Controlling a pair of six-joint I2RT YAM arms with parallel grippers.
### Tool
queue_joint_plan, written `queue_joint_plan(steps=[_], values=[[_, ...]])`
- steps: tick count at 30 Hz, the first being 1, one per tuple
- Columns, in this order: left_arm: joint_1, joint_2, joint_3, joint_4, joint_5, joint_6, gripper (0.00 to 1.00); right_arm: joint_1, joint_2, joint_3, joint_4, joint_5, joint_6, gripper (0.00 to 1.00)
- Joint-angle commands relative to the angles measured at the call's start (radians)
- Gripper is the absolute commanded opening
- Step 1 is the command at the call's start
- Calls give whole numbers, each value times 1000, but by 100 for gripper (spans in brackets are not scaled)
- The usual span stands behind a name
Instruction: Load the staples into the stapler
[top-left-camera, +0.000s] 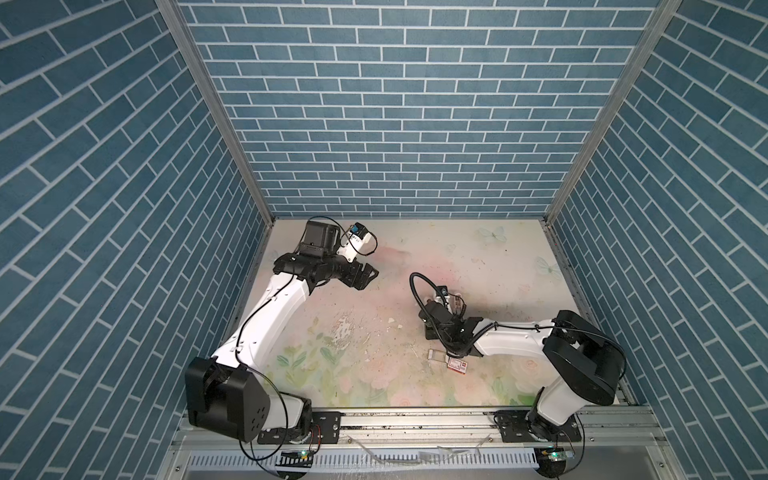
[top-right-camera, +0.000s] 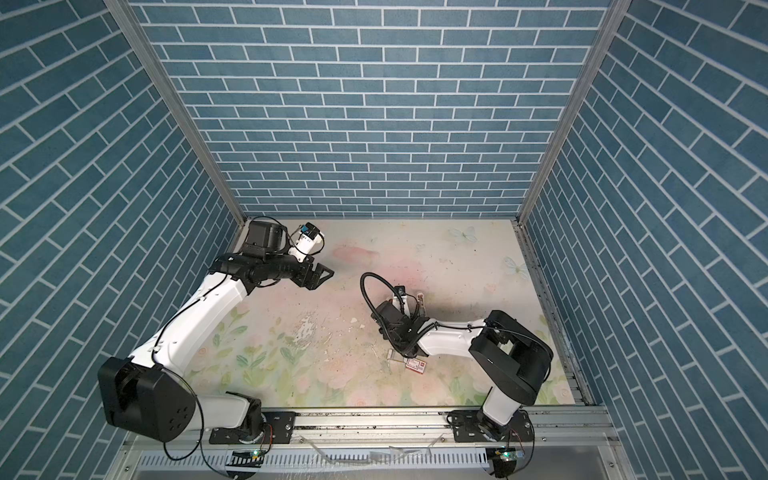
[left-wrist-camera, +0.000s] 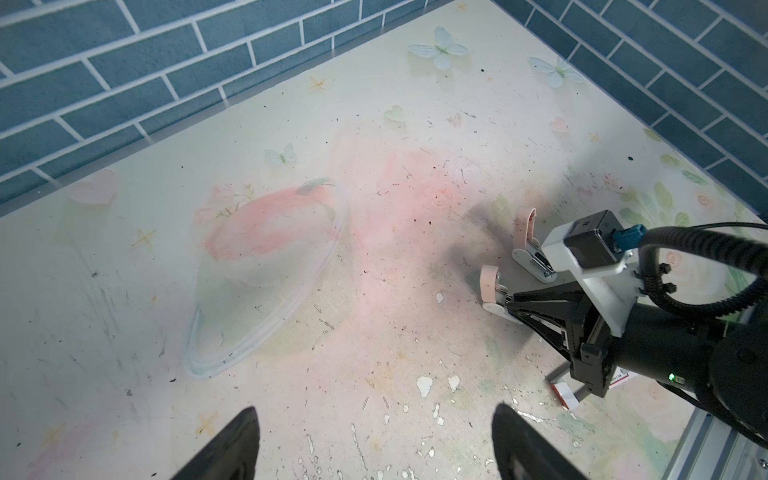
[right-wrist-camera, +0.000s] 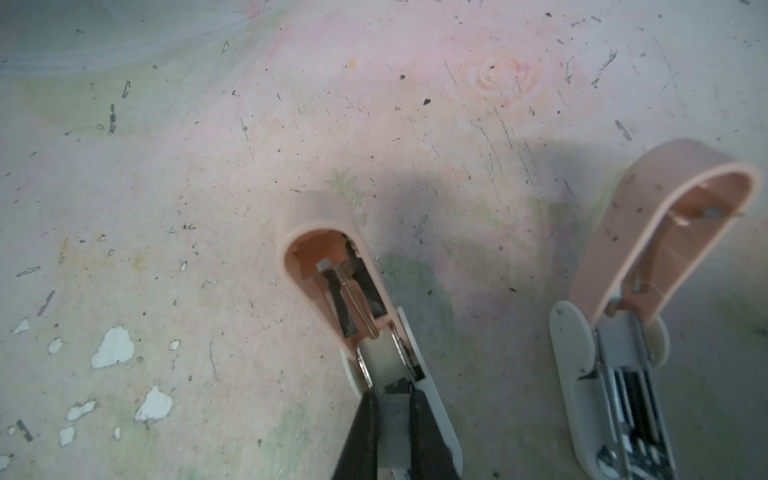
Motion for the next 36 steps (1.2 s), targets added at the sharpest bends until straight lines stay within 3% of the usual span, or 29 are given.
queue_joint_plan(steps=[1,17,25,36], values=[[4,-22,-10,2,5,-6,89,3,-11,-18,-15,13,24,12],[4,-22,-8,-2,5,3,89,3,-100,-17,-30,-6,1,12],[5,-29,-16,-1,-4,9,89,-54,-177,-64,-109,21,1,13],[4,-30,-20,6,-2,9,89,-78,-84,-52,-68,-34,-16,13]])
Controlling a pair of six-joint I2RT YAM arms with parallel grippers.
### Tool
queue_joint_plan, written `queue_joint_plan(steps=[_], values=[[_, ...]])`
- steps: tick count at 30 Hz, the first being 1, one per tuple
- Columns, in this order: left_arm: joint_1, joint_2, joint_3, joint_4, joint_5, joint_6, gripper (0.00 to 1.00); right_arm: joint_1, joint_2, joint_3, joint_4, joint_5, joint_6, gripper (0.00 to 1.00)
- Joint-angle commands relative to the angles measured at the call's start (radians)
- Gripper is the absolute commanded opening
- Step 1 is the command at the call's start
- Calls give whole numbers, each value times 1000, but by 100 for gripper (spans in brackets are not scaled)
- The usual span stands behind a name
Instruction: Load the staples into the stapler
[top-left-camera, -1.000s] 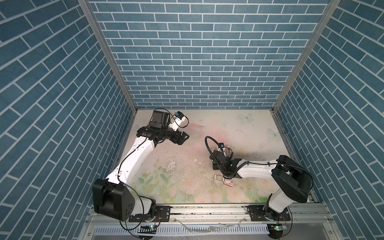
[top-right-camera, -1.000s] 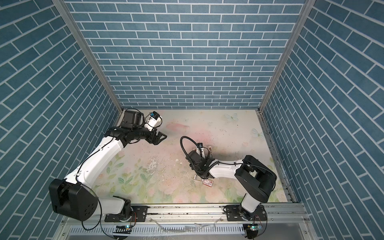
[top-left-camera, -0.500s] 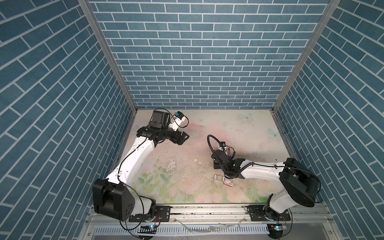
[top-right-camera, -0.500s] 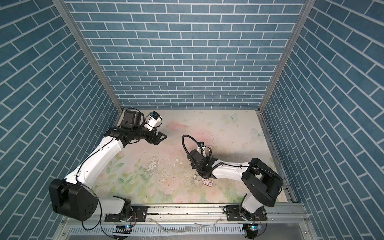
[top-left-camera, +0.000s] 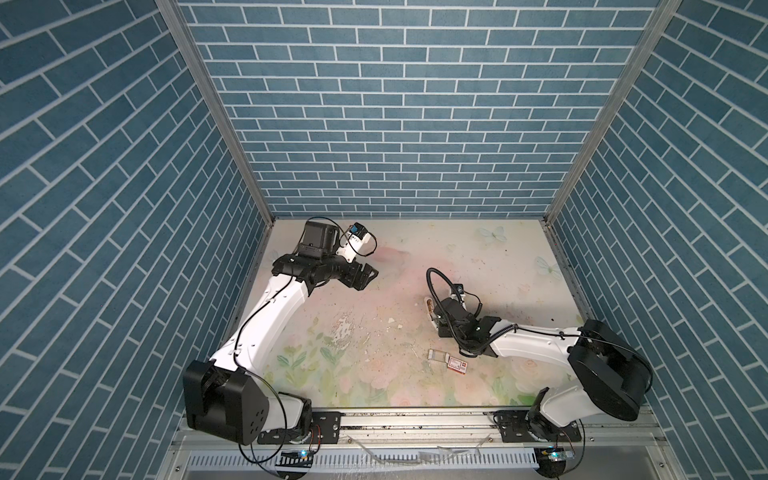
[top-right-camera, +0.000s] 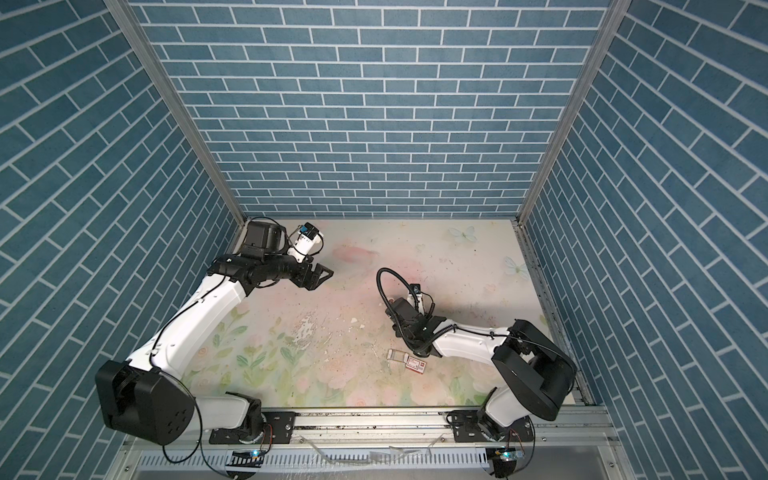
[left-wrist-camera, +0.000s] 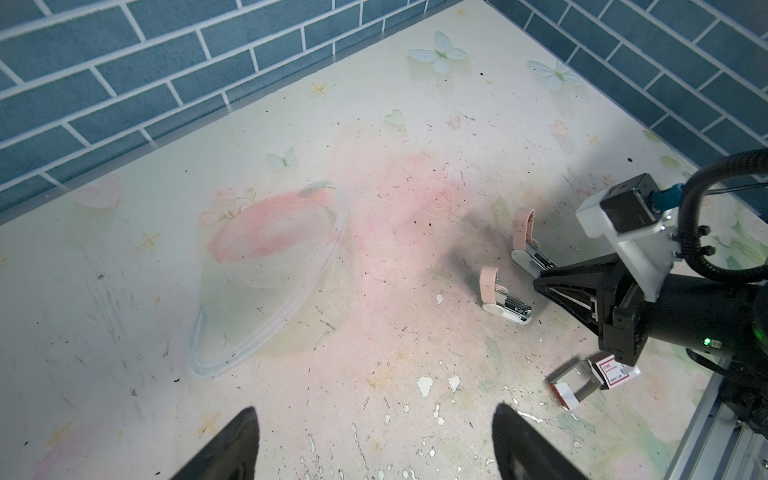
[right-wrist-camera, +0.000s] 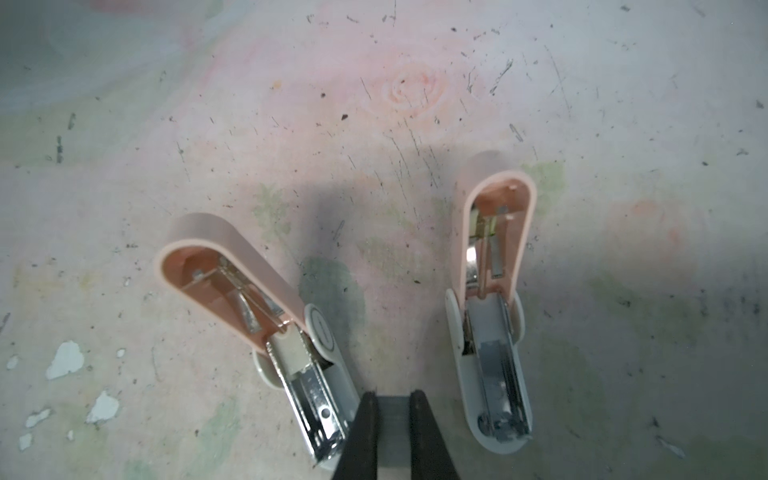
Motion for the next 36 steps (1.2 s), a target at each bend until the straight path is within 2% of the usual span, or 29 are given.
queue_joint_plan(steps=[1,30,36], values=[[5,-15,-17,4,0,8,89,-1,47,22,6,-23,-14,13],[4,-10,-24,18,14,0,89,-1,61,3,72,-106,0,12],[5,-7,-22,16,16,-1,89,-1,48,1,28,-55,27,12]])
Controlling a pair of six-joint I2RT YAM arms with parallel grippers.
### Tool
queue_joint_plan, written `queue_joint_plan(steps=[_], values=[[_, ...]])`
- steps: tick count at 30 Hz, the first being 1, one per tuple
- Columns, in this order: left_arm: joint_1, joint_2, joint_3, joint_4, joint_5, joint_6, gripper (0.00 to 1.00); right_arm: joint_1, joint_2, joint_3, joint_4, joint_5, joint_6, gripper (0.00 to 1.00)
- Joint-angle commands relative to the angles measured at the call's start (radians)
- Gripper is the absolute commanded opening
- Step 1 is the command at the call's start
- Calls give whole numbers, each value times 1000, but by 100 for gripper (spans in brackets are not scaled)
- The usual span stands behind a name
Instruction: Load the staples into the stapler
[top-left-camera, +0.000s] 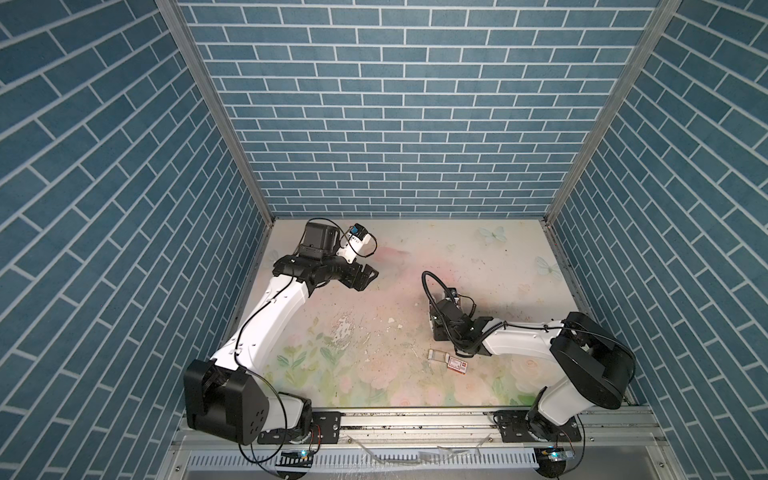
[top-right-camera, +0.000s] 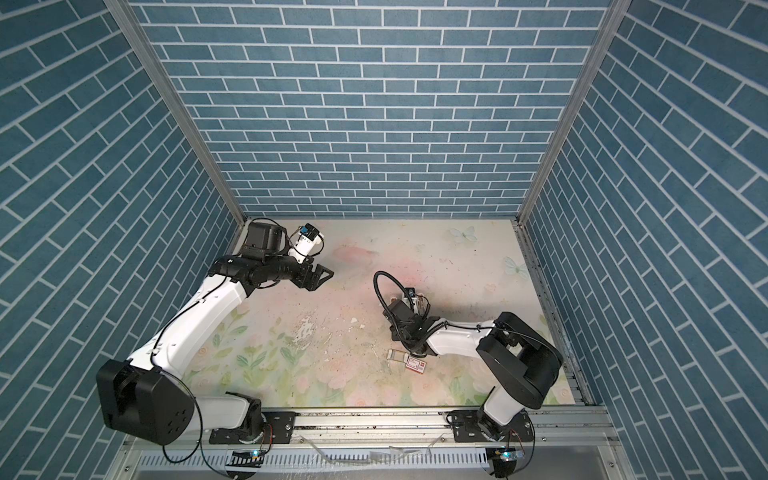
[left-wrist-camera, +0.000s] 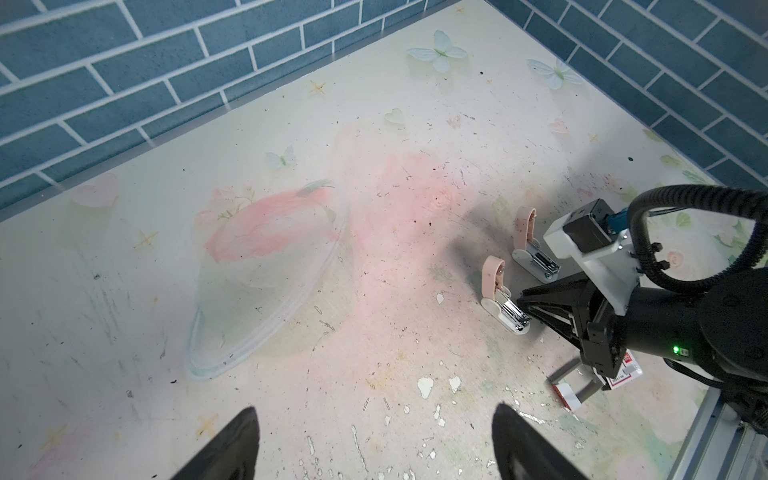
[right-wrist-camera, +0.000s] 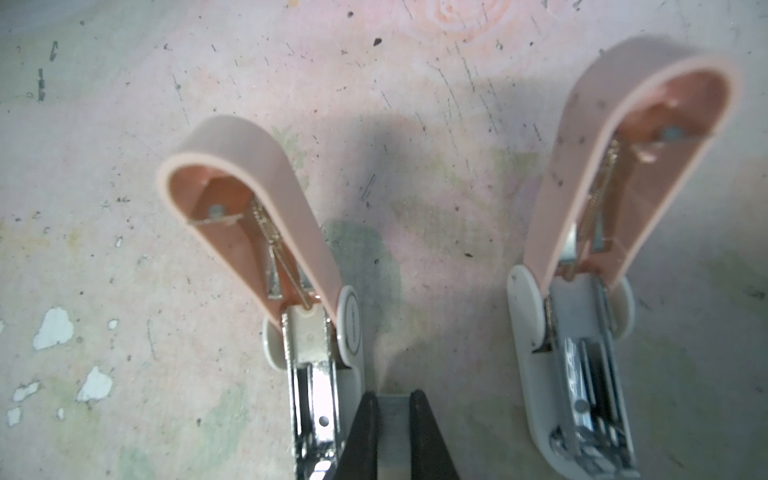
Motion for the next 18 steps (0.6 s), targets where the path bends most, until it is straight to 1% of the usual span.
queue_joint_plan(steps=[1,5,11,18], values=[[4,-8,-6,1,13,-1,89,0,-32,-8,-24,40,26,12],[4,-10,-6,2,19,-4,89,-2,-75,-15,-27,47,14,12],[4,-16,-6,3,18,-4,89,-1,-115,5,-20,24,-29,13],[4,-22,-4,-1,10,-2,89,8,-81,33,8,-23,-65,13]])
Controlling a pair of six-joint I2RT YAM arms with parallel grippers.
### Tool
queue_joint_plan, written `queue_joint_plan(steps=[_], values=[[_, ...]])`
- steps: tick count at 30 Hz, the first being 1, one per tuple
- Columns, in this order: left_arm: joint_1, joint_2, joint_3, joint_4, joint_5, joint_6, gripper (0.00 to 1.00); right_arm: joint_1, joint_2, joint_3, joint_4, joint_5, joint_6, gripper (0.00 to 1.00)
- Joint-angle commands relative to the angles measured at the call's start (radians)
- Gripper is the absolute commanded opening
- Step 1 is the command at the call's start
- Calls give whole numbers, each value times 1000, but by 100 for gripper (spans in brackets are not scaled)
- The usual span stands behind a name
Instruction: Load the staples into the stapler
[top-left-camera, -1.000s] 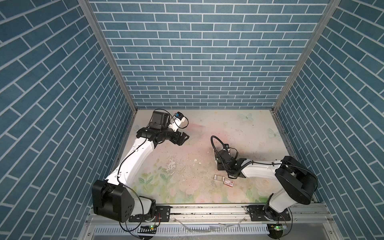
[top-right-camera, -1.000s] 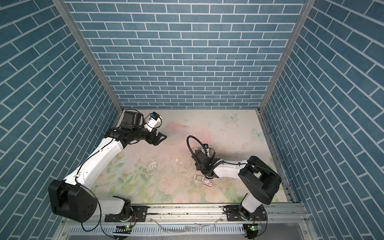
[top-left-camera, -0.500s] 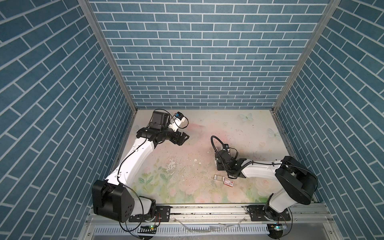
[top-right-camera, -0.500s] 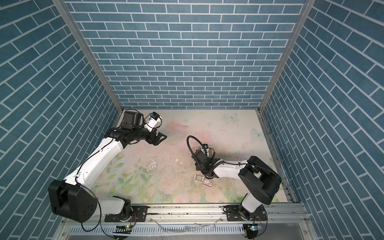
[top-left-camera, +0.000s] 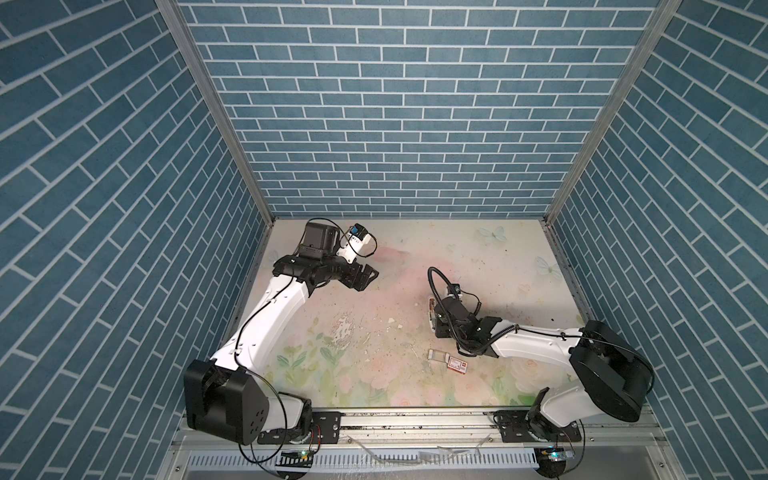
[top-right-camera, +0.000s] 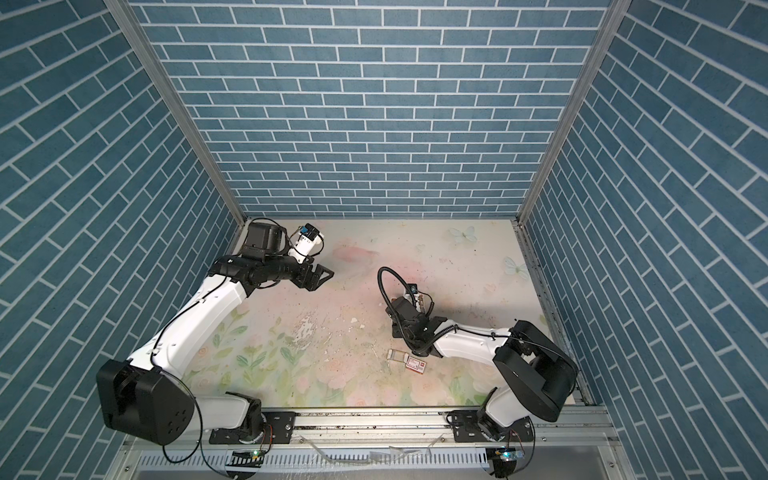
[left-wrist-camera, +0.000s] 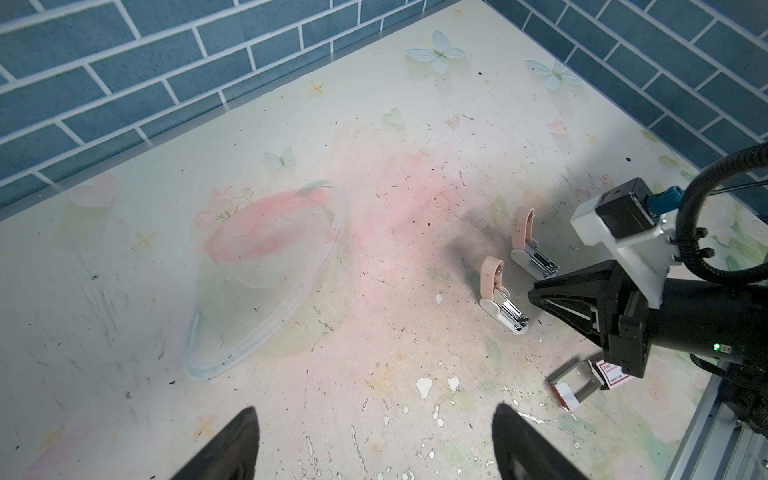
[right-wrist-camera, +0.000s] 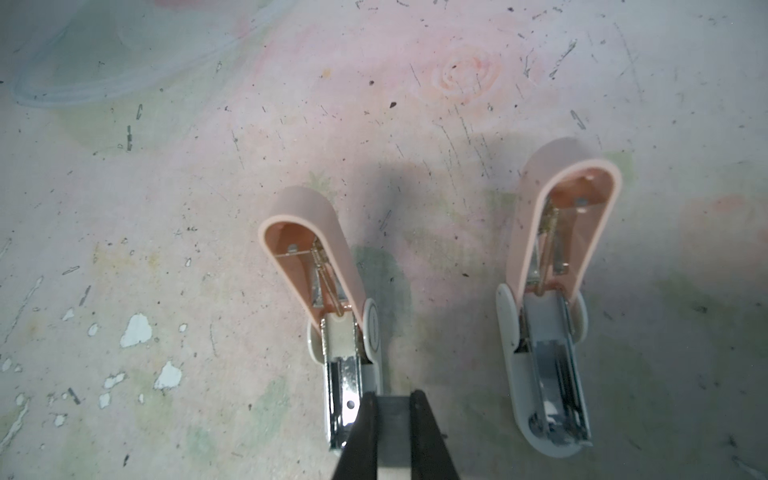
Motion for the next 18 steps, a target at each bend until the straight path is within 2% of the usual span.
queue_joint_plan(steps=[1,18], values=[[4,-24,-6,-1,4,-1,89,9,21,41,20,-19,-39,13],[4,-32,-12,-3,-4,1,89,30,85,65,33,-16,-45,13]])
